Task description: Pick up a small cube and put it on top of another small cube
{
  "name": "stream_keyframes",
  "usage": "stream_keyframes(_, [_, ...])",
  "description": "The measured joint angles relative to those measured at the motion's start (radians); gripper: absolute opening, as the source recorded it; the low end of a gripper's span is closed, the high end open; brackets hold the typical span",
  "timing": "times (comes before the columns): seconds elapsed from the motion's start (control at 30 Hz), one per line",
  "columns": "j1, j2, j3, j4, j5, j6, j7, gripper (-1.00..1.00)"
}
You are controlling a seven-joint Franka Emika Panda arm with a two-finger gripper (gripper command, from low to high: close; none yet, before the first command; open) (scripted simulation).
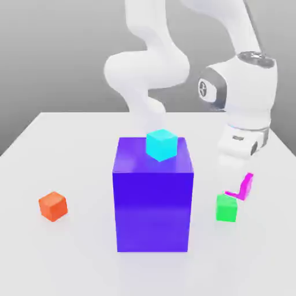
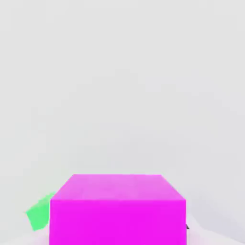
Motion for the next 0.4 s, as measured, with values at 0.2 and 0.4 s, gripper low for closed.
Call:
stream_keyframes(0.2, [-0.02, 0.133, 0.035, -0.034, -0.088, 0.165, 0.035, -1.0])
stream_keyframes(0.4, [-0.047, 0.261, 0.01, -0.03, -0.233, 0.284, 0.134, 1.0])
